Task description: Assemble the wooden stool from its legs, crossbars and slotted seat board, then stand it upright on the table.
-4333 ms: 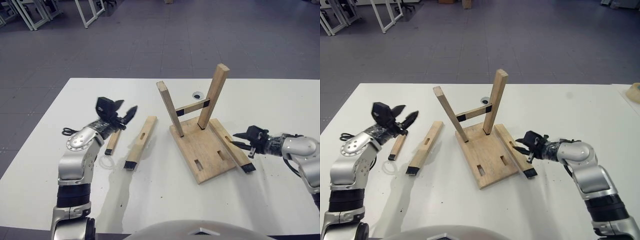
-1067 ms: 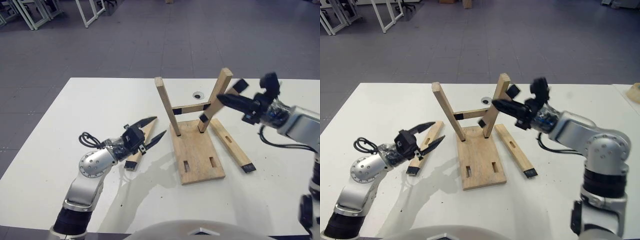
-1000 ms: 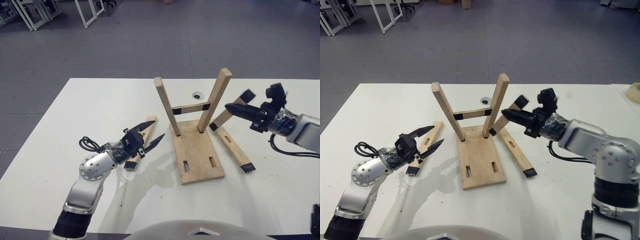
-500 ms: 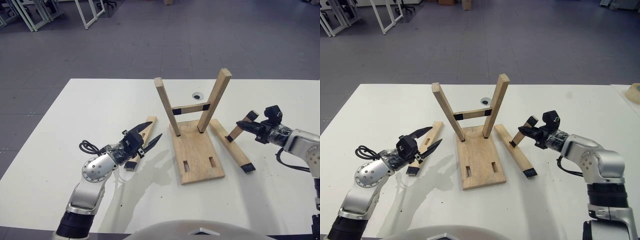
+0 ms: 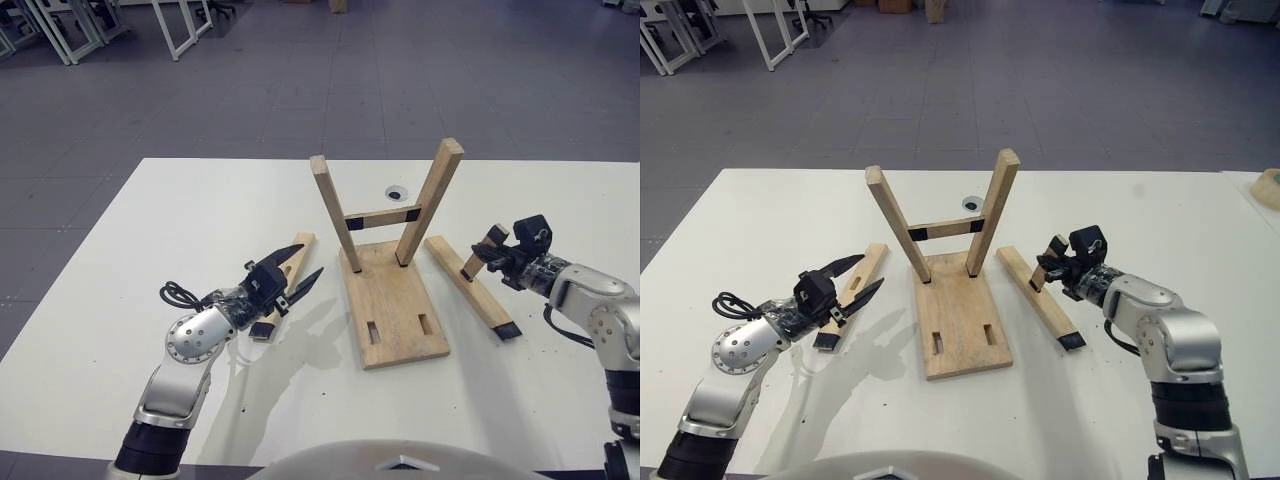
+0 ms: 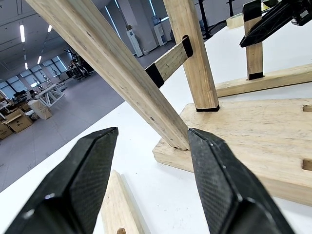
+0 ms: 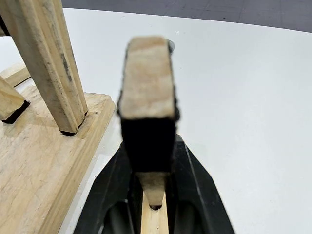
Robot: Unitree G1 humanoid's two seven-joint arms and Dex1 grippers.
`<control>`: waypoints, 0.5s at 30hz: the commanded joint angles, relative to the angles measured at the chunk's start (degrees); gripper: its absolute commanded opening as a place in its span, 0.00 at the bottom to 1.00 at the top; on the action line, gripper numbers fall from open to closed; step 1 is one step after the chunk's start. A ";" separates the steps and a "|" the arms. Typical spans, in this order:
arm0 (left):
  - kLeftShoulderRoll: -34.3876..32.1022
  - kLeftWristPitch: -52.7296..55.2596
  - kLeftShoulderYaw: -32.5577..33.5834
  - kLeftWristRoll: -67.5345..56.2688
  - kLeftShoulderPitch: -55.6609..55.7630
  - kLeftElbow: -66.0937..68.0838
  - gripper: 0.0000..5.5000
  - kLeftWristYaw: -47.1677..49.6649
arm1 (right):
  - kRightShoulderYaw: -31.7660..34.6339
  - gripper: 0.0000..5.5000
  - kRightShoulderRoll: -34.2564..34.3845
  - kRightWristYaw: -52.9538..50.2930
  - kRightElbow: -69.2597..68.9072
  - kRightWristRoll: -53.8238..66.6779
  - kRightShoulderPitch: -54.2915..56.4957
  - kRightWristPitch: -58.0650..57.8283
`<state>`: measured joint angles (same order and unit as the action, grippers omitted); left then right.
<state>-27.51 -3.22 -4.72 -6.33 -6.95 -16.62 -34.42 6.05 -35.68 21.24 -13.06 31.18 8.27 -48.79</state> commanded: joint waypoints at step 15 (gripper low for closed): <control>0.52 -0.03 0.15 1.15 0.05 1.31 0.48 0.62 | 4.01 0.14 0.19 -5.94 -2.50 -4.21 4.89 -11.28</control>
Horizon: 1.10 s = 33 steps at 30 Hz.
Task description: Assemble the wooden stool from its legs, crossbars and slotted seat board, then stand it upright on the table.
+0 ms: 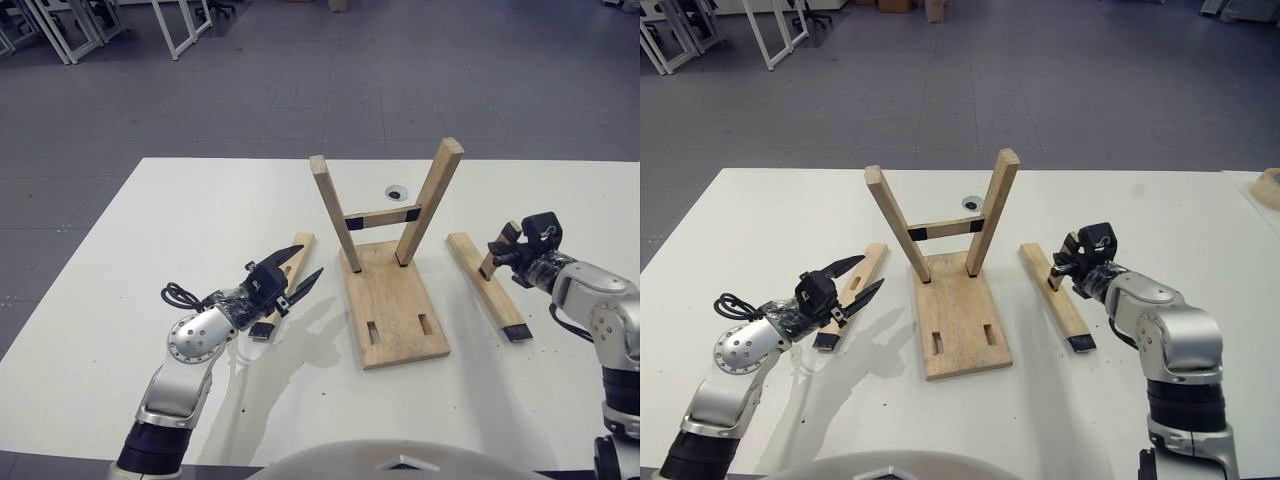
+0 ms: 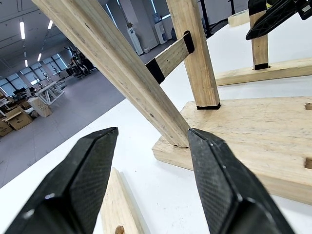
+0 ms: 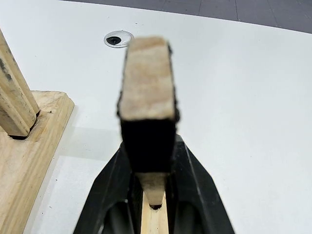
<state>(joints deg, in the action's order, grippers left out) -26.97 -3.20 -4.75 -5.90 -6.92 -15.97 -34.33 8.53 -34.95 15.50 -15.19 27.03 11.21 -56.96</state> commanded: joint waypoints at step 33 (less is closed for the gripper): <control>0.73 -0.68 0.69 0.80 -0.60 3.62 0.48 1.76 | 9.18 0.39 10.78 -5.99 3.19 -1.44 16.39 12.05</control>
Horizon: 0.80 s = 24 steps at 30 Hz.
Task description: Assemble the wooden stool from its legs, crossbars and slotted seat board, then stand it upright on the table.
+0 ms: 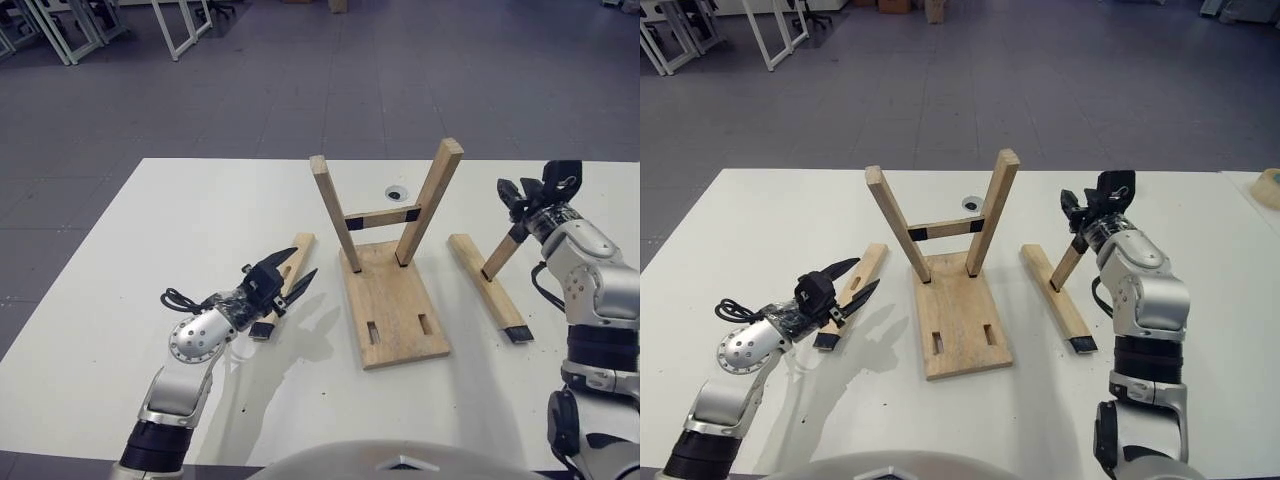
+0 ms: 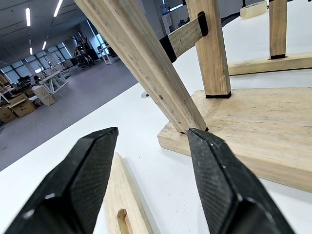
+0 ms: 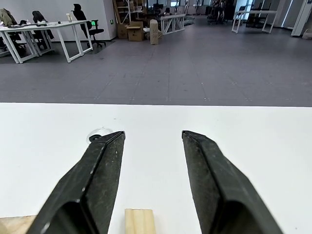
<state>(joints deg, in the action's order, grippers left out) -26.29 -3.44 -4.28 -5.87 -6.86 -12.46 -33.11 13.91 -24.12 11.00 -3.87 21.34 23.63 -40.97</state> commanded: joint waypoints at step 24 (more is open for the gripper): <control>0.46 -2.50 1.07 0.98 -4.23 0.81 0.48 1.33 | 6.56 0.89 1.75 17.80 -11.09 5.13 -39.64 21.00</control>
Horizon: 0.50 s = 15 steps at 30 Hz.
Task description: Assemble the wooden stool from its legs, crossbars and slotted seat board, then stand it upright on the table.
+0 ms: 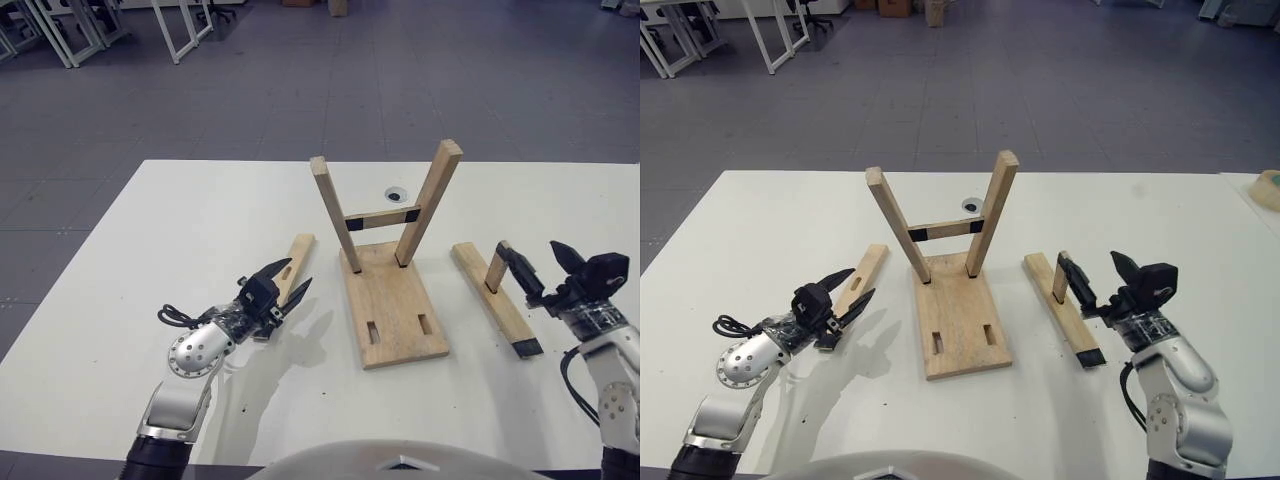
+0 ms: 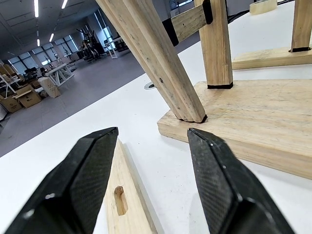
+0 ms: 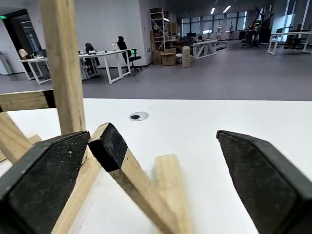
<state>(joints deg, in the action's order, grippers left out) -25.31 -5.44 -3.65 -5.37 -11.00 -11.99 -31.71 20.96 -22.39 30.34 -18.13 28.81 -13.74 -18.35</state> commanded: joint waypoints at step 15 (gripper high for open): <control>0.67 -1.11 -0.65 1.31 -0.58 1.26 0.48 1.35 | 2.58 0.89 -12.97 -5.01 20.37 -11.63 12.04 2.66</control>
<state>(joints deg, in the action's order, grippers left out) -24.88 -6.44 -4.00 -4.82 -11.32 -11.30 -30.70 23.27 -31.65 26.55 -4.99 21.61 -4.25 -18.08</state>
